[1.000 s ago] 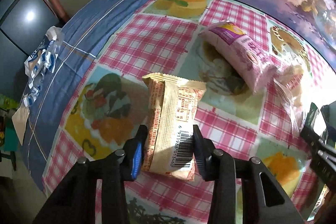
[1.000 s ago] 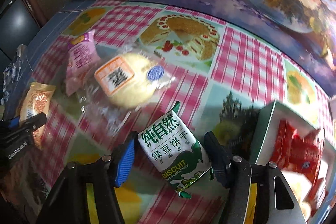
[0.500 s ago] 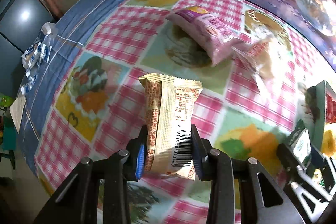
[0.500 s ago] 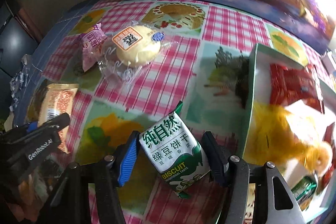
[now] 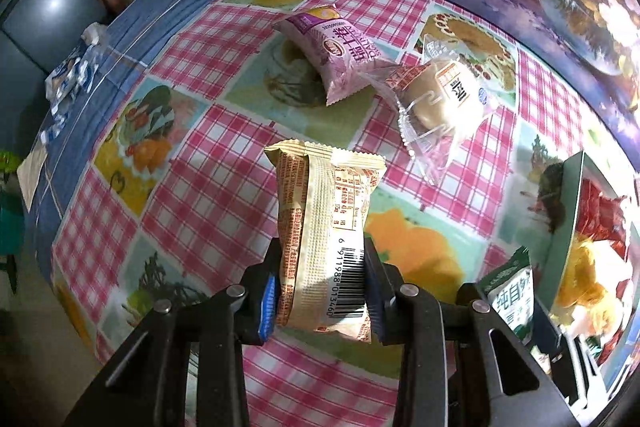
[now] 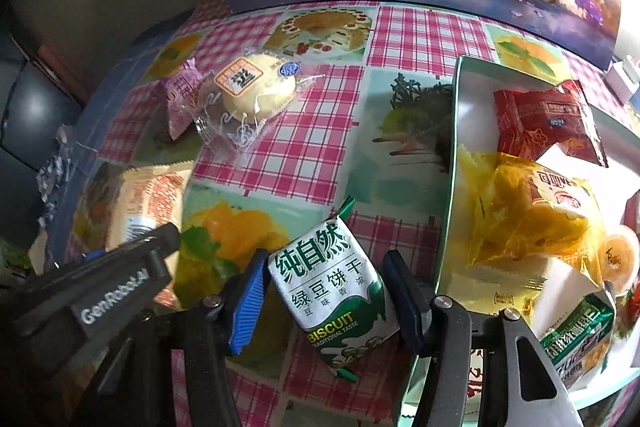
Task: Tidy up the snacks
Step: 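Carry the wafer bar with the left gripper while the right gripper carries the BISCUIT box over the tray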
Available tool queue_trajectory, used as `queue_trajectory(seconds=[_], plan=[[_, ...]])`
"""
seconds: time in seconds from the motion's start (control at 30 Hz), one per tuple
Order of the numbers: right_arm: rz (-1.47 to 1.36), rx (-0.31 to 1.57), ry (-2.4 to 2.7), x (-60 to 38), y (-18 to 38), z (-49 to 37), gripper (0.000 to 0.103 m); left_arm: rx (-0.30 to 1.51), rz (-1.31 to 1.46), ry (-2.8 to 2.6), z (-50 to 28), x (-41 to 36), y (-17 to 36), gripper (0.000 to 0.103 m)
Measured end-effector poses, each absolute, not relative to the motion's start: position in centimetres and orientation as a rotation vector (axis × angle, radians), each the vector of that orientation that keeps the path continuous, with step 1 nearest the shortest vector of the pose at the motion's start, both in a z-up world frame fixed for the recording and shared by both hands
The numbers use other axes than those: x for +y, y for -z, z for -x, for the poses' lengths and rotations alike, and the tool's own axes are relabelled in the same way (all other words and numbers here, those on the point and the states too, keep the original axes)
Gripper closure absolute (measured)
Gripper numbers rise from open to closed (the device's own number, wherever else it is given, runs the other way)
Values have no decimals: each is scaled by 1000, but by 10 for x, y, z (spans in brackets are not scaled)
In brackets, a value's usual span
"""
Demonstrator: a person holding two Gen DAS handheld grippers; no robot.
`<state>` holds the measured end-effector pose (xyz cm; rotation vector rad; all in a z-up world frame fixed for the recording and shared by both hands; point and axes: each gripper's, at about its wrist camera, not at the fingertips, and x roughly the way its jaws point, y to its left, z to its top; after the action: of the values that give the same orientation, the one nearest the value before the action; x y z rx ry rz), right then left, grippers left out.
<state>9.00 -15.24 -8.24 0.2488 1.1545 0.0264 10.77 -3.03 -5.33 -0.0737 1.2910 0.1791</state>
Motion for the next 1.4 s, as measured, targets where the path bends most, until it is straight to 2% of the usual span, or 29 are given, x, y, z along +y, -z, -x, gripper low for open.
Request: queue_trajectory(seconds=[0.13,0.2,0.3,0.47,0.63,0.9,1.03,1.17,1.4], plan=[[-274,1127,-25,-161,74,-89,42,1258,86,-228,-106,-33,41,65],[-290,1109,-21,-167,70,-89,56,1240,102,-249,-107,-29,35,65],[-292,1093,0,-174,61,-87,60,1206,123,-258,-114,-25,26,65],[-321,1100,-10,-183,62,-88,61,1173,120,-259,-125,-14,22,65],[-329,1116,-32,-185,68,-92,60,1224,136,-232,-127,-8,39,65],[-261,1164,-29,-175,77,-96,56,1273,176,-233,-130,7,55,65],[-227,1169,-33,-169,77,-96,51,1272,187,-226,-130,8,55,65],[-166,1181,-48,-158,78,-97,42,1273,194,-215,-130,9,55,65],[-128,1199,-59,-151,79,-97,37,1280,204,-200,-131,9,57,65]])
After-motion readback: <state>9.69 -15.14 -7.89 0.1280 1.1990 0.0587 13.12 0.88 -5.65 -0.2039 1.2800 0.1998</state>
